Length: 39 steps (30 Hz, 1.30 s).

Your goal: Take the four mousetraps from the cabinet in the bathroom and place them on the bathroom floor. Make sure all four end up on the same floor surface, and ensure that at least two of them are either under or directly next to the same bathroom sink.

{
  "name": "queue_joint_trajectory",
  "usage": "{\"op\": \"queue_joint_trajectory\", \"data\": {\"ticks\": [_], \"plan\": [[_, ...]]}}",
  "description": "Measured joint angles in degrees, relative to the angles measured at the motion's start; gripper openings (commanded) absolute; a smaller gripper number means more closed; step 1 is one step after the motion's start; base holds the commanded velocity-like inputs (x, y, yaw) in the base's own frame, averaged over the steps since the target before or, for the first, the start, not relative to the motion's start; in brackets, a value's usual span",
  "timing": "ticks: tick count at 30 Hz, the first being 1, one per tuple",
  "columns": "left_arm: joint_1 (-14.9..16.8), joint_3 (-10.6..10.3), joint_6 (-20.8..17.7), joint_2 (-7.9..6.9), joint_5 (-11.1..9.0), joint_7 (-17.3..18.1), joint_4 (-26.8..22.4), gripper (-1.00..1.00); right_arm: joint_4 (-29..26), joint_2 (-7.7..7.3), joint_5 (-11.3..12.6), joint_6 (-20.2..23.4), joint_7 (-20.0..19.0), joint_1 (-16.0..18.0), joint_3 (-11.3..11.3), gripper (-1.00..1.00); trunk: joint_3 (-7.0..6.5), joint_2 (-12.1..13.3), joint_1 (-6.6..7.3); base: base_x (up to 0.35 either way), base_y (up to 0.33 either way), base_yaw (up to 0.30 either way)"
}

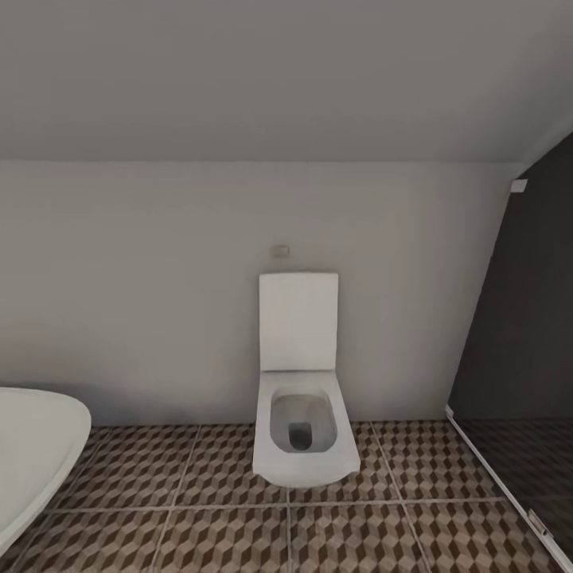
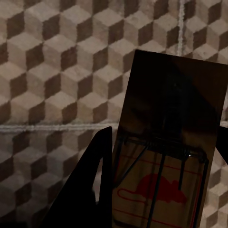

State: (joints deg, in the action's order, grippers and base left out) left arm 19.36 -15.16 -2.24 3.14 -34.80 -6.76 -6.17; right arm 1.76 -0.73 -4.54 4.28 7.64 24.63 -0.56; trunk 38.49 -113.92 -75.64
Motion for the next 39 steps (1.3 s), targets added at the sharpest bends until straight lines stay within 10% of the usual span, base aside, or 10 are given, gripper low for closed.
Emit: {"op": "queue_joint_trajectory", "data": {"ticks": [11, 18, 25, 31, 39], "plan": [[0.16, 0.0, -2.2, -0.59, 0.07, -1.45, -4.53, -1.0, -0.64, -1.31, 0.44, -0.1, -0.32, 0.0, 0.47, -1.0, 1.97, -4.41, -2.42, 0.0, 0.0, 0.0], [0.45, -0.01, -15.2, -0.69, 2.44, -11.33, -17.85, -1.0, -10.14, -5.83, 0.68, 3.61, -0.3, 0.08, 0.8, -1.0, 3.22, -7.22, -3.95, 0.0, 0.0, 0.0], [0.49, -0.18, -28.07, -0.37, 7.35, -17.2, -37.28, -1.0, -29.02, -7.44, 0.7, 19.46, 0.14, 0.07, 0.91, -1.0, 4.46, -10.03, -5.48, 0.0, 0.0, 0.0], [0.59, -0.24, -42.28, 0.53, 8.76, -18.15, -55.94, -1.0, -39.09, -7.36, 0.9, 28.49, 0.02, 0.61, 0.94, -1.0, 5.55, -12.44, -6.8, 0.0, 0.0, 0.0], [0.8, 0.08, -49.62, 0.31, 10.8, -18.46, -64.28, -1.0, -41.84, -4.8, 1.09, 29.61, 0.15, 4.66, 0.95, -1.0, 7.0, -15.64, -8.57, 0.0, 0.0, 0.0]]}}
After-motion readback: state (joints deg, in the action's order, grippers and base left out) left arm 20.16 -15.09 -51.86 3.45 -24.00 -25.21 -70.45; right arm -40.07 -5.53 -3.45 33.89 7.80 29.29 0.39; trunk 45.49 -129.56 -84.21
